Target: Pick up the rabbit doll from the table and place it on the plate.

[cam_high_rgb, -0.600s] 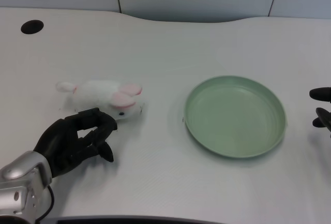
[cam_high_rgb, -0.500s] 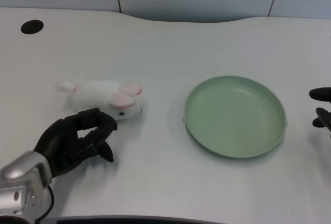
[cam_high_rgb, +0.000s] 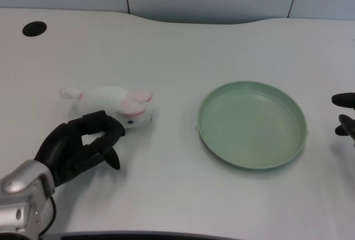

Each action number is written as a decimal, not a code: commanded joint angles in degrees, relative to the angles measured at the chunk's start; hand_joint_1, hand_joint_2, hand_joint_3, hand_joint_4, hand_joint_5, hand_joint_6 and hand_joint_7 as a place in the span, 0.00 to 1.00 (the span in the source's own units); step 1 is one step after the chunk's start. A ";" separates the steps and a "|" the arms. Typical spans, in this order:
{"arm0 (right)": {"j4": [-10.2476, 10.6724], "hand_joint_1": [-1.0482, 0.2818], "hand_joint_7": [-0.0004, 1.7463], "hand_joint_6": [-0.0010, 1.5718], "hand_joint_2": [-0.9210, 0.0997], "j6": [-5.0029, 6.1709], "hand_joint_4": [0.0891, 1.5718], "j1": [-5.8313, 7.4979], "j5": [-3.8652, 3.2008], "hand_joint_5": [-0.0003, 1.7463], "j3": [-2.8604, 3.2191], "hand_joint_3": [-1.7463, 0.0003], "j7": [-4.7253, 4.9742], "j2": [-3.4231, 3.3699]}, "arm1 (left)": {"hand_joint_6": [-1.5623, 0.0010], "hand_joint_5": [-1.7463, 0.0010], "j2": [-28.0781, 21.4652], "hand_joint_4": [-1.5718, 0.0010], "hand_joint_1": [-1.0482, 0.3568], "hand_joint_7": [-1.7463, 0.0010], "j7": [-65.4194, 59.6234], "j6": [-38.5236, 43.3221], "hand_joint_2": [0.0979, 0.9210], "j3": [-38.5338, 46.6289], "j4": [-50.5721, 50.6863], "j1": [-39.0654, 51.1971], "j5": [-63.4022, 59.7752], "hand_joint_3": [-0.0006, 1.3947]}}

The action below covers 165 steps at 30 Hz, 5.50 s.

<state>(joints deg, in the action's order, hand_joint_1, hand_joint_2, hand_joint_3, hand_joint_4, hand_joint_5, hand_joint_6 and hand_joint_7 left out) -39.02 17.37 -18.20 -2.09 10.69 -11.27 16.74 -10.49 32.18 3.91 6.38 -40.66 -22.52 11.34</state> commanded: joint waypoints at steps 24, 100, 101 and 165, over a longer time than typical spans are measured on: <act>-2.74 0.62 0.34 0.39 0.00 1.91 0.28 -2.01 1.18 0.68 -1.79 0.80 3.65 -1.05 | 0.57 0.18 -16.17 0.61 0.36 0.49 -75.60 33.77 1.00 -26.95 -10.75 -10.90 -64.64 0.24; 15.97 0.60 0.33 0.41 0.00 -4.99 0.23 9.61 -2.85 0.73 -0.43 0.80 -0.35 -1.68 | 0.44 0.38 -2.14 0.77 0.46 0.91 -50.01 10.46 0.88 -47.18 -37.92 -32.80 -61.29 0.00; 15.99 0.60 0.34 0.40 0.00 -5.07 0.23 9.59 -3.14 0.75 -0.31 0.80 -0.54 -1.70 | 0.47 0.32 -2.11 0.75 0.48 0.79 -51.08 10.61 0.90 -47.13 -37.96 -32.65 -61.40 0.00; 19.88 0.58 0.49 0.31 0.00 -9.50 0.20 8.59 0.36 0.80 -4.92 0.81 0.18 -3.45 | 0.54 0.00 21.89 0.38 0.58 0.00 -48.25 23.75 0.93 -43.98 -35.98 -44.00 -56.16 0.12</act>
<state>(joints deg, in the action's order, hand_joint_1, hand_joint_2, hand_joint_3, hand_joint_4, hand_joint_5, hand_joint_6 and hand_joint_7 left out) -20.06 8.20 -10.48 -1.64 5.59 -11.32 13.14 12.03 -16.31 27.37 -37.48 -76.42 -66.27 -44.72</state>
